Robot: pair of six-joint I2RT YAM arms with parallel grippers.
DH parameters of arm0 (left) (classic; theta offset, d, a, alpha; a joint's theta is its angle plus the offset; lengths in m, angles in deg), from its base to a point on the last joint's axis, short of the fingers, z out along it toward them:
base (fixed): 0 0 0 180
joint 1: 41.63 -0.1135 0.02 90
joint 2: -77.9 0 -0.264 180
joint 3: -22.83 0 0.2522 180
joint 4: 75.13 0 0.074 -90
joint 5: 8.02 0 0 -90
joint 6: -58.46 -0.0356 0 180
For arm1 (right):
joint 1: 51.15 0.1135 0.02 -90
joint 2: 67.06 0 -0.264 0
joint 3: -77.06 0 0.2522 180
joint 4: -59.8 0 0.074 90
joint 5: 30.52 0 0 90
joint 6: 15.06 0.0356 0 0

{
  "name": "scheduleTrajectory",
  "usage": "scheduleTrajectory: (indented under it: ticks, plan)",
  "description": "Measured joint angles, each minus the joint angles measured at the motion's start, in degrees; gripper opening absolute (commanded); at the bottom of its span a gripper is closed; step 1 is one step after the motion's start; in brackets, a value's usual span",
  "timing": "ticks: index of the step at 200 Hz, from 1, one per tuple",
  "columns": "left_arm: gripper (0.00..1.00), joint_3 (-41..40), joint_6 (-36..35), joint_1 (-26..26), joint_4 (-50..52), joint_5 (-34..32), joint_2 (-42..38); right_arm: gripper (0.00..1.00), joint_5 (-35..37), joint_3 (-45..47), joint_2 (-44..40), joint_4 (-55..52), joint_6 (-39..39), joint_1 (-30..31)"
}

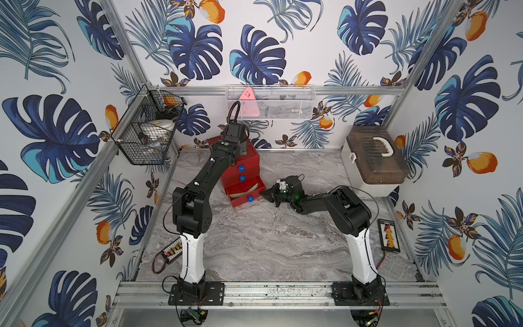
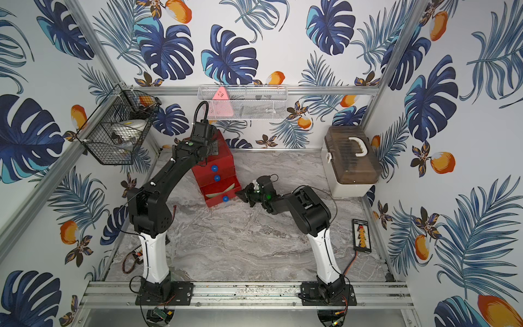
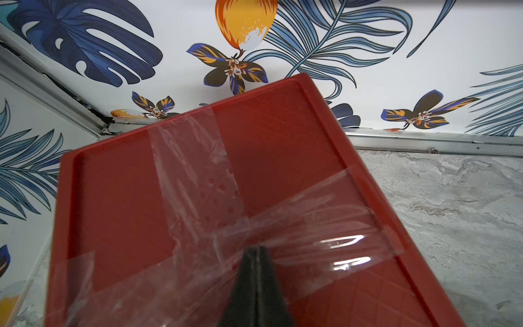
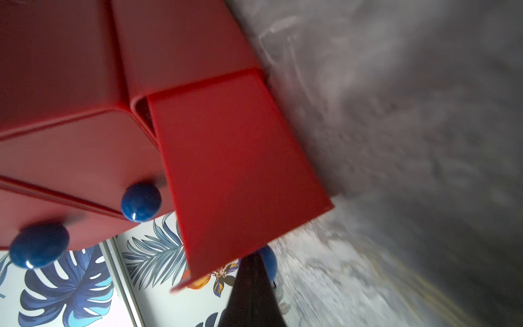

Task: Place the fruit knives into the drawer by color
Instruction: Close the drawer in the storage box.

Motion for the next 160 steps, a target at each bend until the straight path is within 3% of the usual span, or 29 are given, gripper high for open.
scheduleTrajectory:
  ticks: [85,112,145,148,156,160]
  plan:
    - [0.0,-8.26,-0.07,-0.26,-9.16,0.96,-3.32,0.0,0.55,-23.91,15.06,-0.22,0.17,3.06]
    - [0.0,-9.86,-0.2,-0.42,-11.04,1.38,-4.11,0.0,1.53,-24.48,15.34,0.24,0.22,3.78]
    - [0.0,-10.43,-0.17,-0.31,-8.52,2.25,-6.73,0.0,3.48,-17.33,9.77,0.9,0.33,4.39]
    - [0.0,-10.56,-0.2,-0.17,-7.63,2.47,-7.34,0.12,3.48,-16.52,8.98,0.96,0.31,4.44]
    - [0.0,-11.39,-0.17,0.39,-4.85,2.62,-9.29,0.59,3.3,-14.23,6.25,1.14,0.24,4.57]
    - [0.09,-11.96,-0.2,0.81,-3.19,2.71,-10.49,0.81,3.1,-13.44,5.05,1.11,0.11,4.61]
